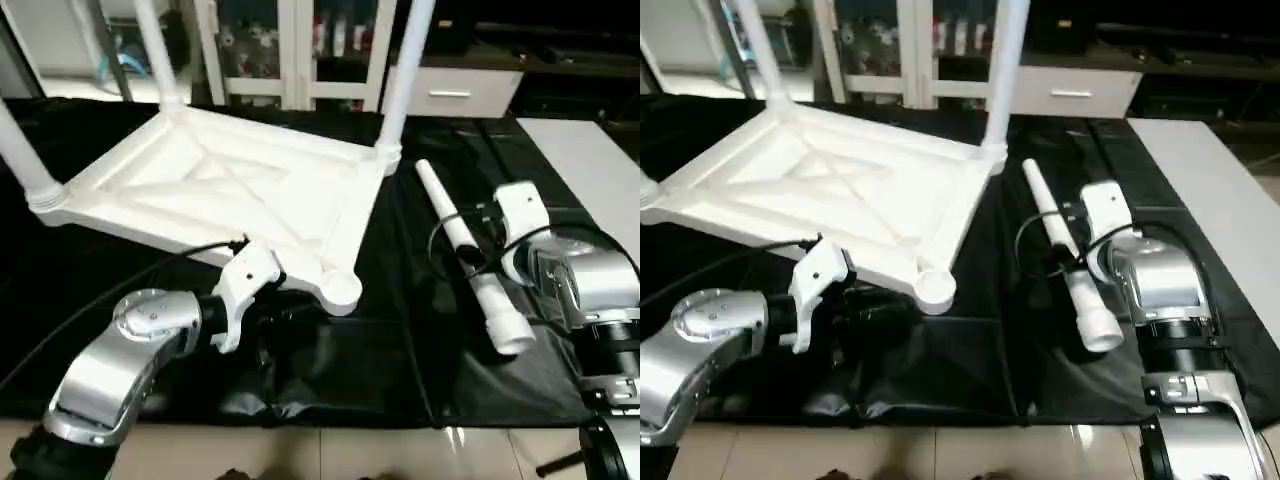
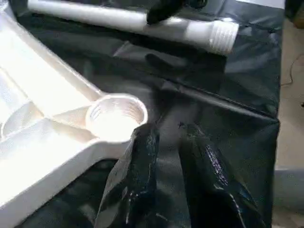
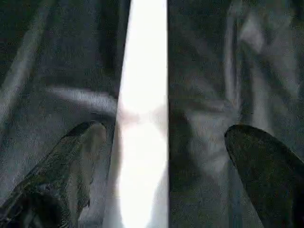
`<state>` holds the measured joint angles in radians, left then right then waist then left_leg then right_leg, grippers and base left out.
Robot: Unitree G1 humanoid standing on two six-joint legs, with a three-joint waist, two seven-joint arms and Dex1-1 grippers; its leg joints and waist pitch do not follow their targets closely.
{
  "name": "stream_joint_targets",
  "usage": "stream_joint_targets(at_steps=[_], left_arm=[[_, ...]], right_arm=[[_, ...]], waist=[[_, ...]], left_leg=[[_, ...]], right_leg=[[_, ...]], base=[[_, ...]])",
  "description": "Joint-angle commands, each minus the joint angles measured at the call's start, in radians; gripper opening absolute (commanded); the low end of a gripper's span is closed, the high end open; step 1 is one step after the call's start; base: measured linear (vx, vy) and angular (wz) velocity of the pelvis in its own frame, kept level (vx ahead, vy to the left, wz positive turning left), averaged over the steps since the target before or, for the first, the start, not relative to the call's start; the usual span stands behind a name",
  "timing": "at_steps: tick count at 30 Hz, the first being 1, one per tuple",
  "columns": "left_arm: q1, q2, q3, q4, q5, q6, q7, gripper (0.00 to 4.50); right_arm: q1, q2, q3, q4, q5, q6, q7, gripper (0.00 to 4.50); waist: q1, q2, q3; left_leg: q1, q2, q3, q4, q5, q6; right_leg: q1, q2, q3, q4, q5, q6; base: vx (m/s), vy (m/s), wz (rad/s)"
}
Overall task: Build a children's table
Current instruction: Pick table leg
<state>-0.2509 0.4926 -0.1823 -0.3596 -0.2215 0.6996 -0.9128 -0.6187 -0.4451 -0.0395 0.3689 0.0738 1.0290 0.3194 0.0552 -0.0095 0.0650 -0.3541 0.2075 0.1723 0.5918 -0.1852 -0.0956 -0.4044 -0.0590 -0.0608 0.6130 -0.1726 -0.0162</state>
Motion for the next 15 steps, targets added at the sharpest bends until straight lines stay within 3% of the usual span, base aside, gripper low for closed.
stream_joint_targets(at_steps=[1,6,7,10,15], left_arm=[[-0.009,0.006,-0.012,-0.026,-0.005,0.014,-0.01,0.96],[-0.025,0.028,-0.046,-0.075,-0.007,-0.01,-0.017,0.96],[-0.03,0.027,-0.049,-0.076,-0.003,-0.02,-0.017,0.96],[-0.041,0.026,-0.055,-0.074,0.004,-0.031,-0.015,0.96],[-0.079,0.034,-0.079,-0.057,0.017,-0.016,-0.016,1.43]], right_arm=[[0.006,-0.003,-0.014,0.015,0.016,0.024,0.014,4.43],[0.027,0.007,-0.036,0.072,0.061,0.106,0.067,4.16],[0.031,0.008,-0.043,0.074,0.069,0.113,0.073,4.05],[0.032,0.008,-0.054,0.082,0.076,0.118,0.073,3.75],[0.037,-0.003,-0.062,0.107,0.08,0.116,0.077,3.34]], waist=[[0.003,-0.001,-0.069],[0.005,0.001,-0.07],[0.006,0.008,-0.071],[0.008,0.005,-0.07],[0.008,0.001,-0.07]], left_leg=[[0.002,0.009,0.002,-0.06,-0.169,-0.01],[0.004,0.01,0.003,-0.059,-0.159,-0.009],[0.004,0.01,0.002,-0.059,-0.161,-0.009],[0.005,0.01,0.003,-0.058,-0.165,-0.018],[0.005,0.009,0.003,-0.057,-0.177,-0.022]], right_leg=[[0.052,-0.057,0.045,-0.07,-0.222,-0.183],[0.052,-0.056,0.045,-0.069,-0.219,-0.185],[0.052,-0.056,0.046,-0.068,-0.215,-0.187],[0.052,-0.056,0.045,-0.069,-0.209,-0.193],[0.052,-0.057,0.044,-0.071,-0.253,-0.178]], base=[[0.0,0.0,0.0],[0.0,0.0,0.0],[0.0,0.0,0.0],[0.0,0.0,0.0],[0.0,0.0,0.0]])
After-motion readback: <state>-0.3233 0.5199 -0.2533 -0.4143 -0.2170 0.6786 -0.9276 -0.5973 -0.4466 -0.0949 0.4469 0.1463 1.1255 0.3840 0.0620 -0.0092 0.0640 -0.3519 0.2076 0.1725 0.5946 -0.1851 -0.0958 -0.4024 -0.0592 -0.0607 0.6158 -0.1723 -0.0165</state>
